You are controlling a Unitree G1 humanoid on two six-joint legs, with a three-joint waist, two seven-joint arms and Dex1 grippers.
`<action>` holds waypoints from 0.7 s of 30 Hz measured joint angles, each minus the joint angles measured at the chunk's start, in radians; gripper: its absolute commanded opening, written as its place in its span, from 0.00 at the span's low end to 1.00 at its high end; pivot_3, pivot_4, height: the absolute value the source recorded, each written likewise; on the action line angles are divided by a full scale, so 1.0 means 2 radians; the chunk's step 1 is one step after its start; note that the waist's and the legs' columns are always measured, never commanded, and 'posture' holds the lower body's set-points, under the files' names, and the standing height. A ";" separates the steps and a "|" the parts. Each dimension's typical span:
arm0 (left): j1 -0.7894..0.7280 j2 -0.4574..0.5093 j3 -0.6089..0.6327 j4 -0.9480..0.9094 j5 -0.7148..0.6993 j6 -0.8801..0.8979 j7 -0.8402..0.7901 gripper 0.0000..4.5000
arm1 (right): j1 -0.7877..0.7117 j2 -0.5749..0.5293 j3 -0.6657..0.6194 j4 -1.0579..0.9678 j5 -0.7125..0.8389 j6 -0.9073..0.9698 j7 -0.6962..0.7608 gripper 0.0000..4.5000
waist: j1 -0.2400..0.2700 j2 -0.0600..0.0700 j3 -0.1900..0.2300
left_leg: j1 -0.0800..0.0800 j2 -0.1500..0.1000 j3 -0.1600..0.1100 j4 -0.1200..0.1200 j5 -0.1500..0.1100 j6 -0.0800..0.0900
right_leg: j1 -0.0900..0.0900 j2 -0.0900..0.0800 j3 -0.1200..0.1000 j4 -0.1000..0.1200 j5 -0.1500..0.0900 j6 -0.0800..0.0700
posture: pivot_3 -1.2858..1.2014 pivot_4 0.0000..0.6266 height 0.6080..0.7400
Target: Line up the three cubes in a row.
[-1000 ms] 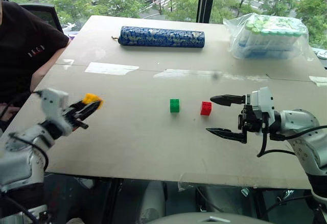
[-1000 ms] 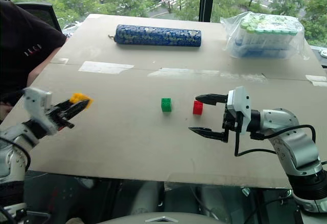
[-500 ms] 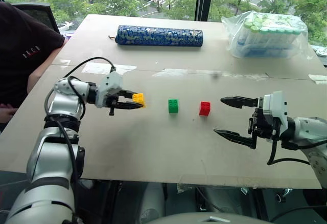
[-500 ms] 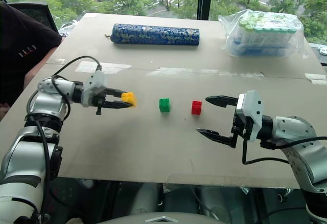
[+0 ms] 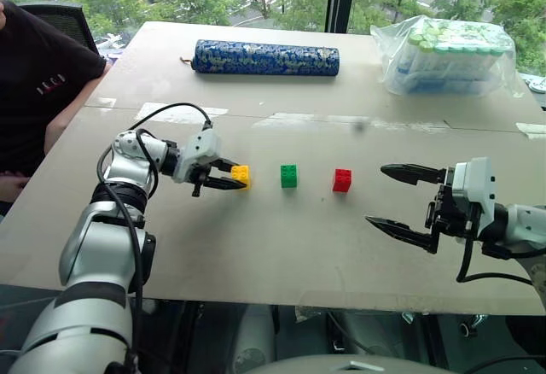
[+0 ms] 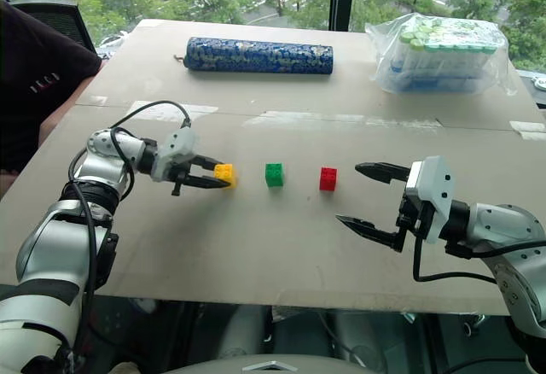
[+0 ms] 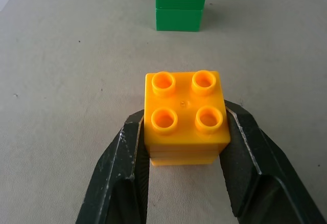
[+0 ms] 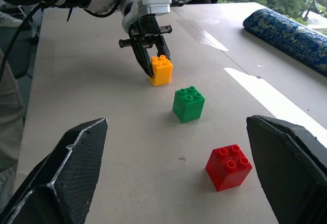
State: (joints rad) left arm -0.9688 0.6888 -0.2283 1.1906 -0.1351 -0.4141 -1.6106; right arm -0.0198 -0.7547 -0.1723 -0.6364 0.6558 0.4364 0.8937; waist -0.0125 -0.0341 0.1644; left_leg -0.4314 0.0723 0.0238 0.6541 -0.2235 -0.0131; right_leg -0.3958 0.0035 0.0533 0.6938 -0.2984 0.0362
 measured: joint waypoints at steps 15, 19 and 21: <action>0.003 0.000 0.051 -0.012 0.006 0.009 0.000 0.99 | 0.025 -0.007 -0.014 -0.011 0.008 0.009 -0.016 1.00 | 0.000 0.000 0.000 | 0.000 0.000 0.000 0.000 0.000 0.000 | 0.000 0.000 0.000 0.000 0.000 0.000 | 0.52 0.24 1.00; 0.120 0.048 0.109 -0.176 -0.053 0.101 0.007 0.99 | 0.065 -0.007 -0.036 -0.008 0.006 0.007 -0.014 1.00 | -0.009 0.000 0.000 | 0.000 0.001 0.000 0.000 0.000 0.000 | 0.000 0.000 0.001 0.000 0.000 0.000 | 0.52 0.24 1.00; 0.199 0.064 0.141 -0.278 -0.085 0.166 0.033 0.99 | 0.086 -0.007 -0.047 -0.004 0.004 0.002 -0.011 1.00 | -0.011 0.001 0.000 | 0.001 0.001 -0.001 0.000 0.000 0.000 | 0.000 -0.001 0.000 0.001 0.000 0.000 | 0.52 0.24 1.00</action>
State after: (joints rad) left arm -0.5702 0.8163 0.0536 0.6353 -0.3059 -0.0817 -1.5443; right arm 0.1521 -0.7684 -0.2668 -0.6451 0.6635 0.4413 0.8711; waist -0.0346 -0.0331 0.1642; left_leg -0.4300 0.0750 0.0210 0.6533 -0.2233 -0.0135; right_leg -0.3954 0.0009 0.0539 0.6948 -0.2987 0.0359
